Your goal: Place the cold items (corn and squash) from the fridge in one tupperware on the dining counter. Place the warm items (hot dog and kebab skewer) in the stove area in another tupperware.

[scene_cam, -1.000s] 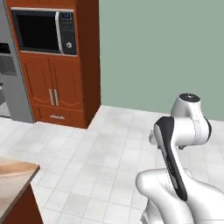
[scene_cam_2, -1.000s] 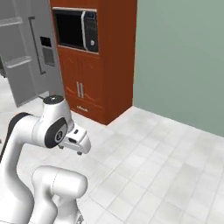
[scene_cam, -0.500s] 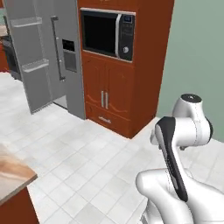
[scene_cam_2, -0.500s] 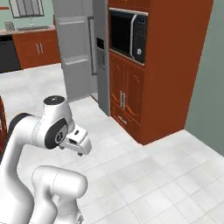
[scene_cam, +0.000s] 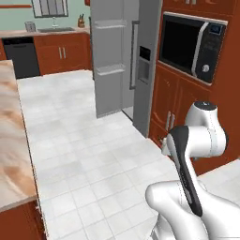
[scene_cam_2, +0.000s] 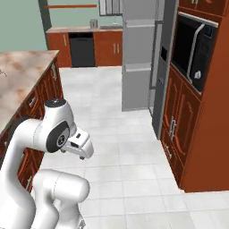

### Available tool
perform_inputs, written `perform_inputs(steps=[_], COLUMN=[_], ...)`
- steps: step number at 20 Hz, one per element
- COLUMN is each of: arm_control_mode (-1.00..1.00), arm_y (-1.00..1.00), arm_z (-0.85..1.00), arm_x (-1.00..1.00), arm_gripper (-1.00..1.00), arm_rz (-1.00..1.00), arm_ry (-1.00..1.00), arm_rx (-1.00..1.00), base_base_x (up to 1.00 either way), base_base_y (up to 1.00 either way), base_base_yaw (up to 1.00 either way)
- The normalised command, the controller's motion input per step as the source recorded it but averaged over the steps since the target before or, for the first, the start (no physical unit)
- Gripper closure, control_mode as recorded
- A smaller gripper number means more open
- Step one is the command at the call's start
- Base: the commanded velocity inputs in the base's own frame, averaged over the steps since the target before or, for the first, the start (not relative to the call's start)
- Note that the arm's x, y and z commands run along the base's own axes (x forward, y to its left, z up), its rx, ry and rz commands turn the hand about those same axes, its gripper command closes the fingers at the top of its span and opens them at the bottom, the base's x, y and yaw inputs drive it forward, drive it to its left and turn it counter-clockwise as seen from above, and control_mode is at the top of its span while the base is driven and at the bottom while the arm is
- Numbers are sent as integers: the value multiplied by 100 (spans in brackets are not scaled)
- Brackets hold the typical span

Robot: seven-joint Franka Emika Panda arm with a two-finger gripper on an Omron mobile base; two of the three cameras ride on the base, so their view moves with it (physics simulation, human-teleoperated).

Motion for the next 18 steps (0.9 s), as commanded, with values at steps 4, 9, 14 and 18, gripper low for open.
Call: perform_inputs(steps=[4, 9, 14, 18], arm_control_mode=[100, 100, 100, 100], arm_y=[0, 0, 0, 0], arm_z=[0, 0, 0, 0], arm_x=[0, 0, 0, 0], arm_gripper=[-100, -100, -100, -100], arm_rz=[0, 0, 0, 0], arm_ry=[0, 0, 0, 0], arm_rx=[0, 0, 0, 0], base_base_x=[100, 100, 100, 86], base_base_y=[-61, -63, -25, 7], base_base_yaw=[60, 24, -13, -30])
